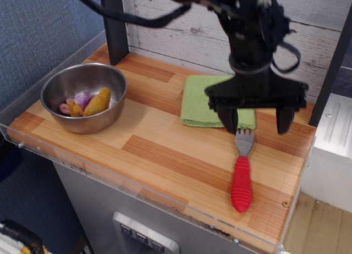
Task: Move the fork to the left of the cloth.
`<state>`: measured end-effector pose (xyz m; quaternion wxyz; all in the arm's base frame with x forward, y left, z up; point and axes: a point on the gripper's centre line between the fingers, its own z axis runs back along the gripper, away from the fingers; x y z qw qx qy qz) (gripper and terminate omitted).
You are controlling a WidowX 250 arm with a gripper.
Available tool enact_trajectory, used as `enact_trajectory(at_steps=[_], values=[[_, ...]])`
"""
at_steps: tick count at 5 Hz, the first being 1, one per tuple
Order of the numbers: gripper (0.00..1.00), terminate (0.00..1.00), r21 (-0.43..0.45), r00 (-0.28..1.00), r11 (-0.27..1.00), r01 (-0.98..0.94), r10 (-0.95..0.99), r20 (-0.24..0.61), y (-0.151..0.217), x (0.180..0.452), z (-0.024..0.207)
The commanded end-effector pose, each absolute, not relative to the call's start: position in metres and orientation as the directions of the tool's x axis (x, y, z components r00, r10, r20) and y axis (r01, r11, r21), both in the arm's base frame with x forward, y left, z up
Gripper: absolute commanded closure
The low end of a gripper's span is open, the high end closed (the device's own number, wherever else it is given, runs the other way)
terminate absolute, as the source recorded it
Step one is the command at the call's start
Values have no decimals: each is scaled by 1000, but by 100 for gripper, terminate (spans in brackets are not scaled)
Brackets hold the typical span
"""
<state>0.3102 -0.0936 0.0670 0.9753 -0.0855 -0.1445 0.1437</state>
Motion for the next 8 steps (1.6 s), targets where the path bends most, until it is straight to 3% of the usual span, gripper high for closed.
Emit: enact_trajectory(at_steps=[1,4,5,8], values=[[0,0,-152,936,961,-229,261,238,-104,291,48],[0,0,-93,953,967,-236,249,172,-93,278,10],[100,0,-86,954,969,-230,242,174,-91,278,6],[100,0,-82,950,970,-230,242,197,-92,280,15]])
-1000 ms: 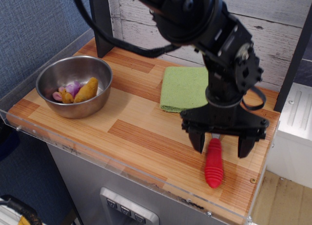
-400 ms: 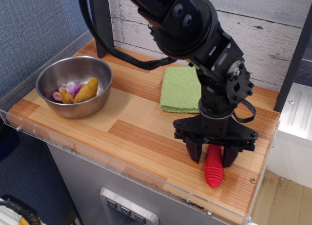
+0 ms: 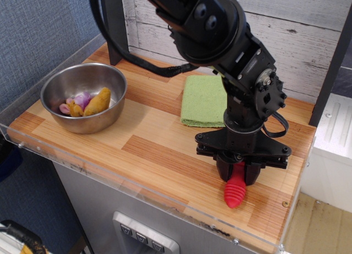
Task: Move the fork to the left of the cloth.
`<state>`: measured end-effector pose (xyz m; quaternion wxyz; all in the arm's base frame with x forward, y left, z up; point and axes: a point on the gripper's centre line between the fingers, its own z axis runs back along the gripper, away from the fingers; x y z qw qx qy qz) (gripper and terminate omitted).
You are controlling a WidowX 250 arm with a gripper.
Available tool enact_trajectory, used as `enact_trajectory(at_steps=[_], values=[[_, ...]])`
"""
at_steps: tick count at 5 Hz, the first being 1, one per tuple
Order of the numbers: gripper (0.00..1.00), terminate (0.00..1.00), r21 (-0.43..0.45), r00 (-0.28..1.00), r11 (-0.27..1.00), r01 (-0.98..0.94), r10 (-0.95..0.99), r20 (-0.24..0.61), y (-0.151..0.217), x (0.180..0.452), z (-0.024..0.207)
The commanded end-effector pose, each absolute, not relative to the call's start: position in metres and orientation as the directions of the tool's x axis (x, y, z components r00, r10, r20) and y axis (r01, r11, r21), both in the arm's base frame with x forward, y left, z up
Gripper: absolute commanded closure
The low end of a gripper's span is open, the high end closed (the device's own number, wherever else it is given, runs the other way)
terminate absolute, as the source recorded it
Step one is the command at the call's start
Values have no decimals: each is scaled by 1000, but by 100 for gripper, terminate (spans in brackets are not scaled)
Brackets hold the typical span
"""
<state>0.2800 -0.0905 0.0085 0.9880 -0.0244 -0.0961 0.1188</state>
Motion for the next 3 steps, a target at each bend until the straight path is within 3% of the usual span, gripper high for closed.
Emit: enact_trajectory(at_steps=[1,3], values=[[100,0,-111,954,970,-217,235,188,-96,283,21],[100,0,-133,925,967,-217,247,288,-101,295,93]])
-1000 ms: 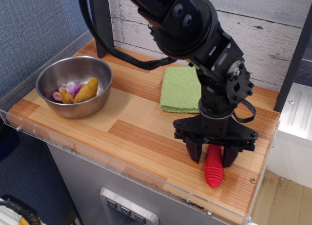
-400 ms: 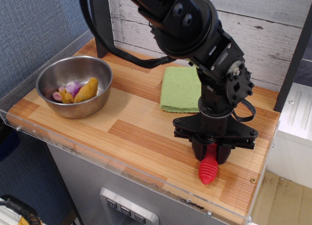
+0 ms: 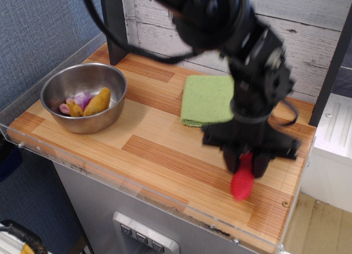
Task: Move the fork to the left of the cloth.
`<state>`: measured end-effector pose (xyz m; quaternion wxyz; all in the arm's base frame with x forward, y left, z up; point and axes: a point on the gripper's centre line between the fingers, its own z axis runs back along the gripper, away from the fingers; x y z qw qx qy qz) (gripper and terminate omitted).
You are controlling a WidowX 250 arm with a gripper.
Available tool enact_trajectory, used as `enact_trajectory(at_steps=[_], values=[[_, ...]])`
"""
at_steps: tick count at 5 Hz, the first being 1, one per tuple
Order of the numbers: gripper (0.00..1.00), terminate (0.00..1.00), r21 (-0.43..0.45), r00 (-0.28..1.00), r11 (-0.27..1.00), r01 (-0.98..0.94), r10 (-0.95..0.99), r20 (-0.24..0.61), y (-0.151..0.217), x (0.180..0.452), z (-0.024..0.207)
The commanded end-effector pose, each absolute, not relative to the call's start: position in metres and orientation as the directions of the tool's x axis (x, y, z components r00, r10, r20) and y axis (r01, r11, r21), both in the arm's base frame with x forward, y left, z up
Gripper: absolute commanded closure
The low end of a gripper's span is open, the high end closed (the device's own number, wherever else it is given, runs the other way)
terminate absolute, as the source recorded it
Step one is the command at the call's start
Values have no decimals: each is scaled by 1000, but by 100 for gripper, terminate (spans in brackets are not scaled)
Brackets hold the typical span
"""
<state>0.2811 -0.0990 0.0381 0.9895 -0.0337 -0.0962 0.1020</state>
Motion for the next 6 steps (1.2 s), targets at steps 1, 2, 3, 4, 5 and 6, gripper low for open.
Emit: enact_trajectory(at_steps=[1,2,3,4,5,6], values=[[100,0,-157,888,937,-313,347,303,-89,296,115],[100,0,-204,807,856,-475,516,287,-71,295,124],[100,0,-239,703,741,-628,671,235,-54,295,123],[100,0,-238,635,674,-699,738,228,-41,306,123],[100,0,-235,550,594,-770,803,228,-21,324,123],[100,0,-229,473,522,-822,849,236,5,342,119]])
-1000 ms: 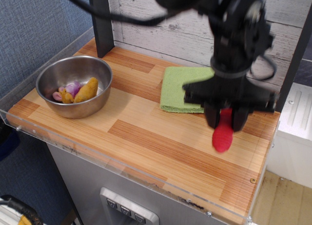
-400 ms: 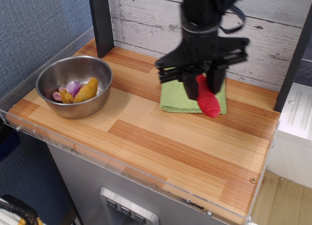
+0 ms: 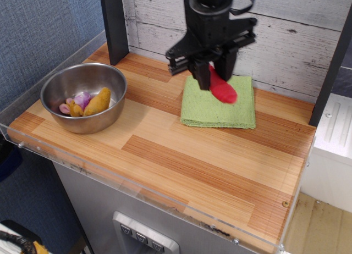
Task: Move the fork to the left of the cloth.
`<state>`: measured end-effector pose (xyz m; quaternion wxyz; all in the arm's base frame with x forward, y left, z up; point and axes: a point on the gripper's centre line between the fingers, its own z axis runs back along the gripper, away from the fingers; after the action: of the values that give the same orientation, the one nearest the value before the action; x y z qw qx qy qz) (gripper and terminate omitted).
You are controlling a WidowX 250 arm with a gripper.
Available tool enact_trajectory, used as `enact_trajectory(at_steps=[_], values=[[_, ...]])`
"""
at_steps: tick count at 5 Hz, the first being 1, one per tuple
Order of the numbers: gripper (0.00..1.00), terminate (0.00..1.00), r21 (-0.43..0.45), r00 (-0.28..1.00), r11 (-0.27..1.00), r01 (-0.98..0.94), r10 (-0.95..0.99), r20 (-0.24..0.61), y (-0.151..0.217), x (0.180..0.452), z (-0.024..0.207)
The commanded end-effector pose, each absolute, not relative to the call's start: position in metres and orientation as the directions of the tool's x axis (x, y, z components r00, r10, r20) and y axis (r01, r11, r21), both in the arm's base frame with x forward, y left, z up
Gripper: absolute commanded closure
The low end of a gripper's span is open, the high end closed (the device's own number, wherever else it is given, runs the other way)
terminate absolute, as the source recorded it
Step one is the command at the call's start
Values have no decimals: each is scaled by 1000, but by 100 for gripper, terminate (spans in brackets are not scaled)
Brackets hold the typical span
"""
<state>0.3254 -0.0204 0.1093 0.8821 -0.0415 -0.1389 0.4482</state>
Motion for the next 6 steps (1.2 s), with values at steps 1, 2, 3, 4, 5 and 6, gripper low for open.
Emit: enact_trajectory(at_steps=[1,2,3,4,5,6], values=[[100,0,-228,415,466,-855,878,240,32,353,112],[100,0,-227,340,395,-890,908,246,55,351,108],[100,0,-219,273,327,-919,930,246,71,348,106],[100,0,-205,233,284,-936,942,242,83,347,100],[100,0,-183,217,264,-947,946,242,89,352,89],[100,0,-167,203,245,-955,950,236,91,358,78]])
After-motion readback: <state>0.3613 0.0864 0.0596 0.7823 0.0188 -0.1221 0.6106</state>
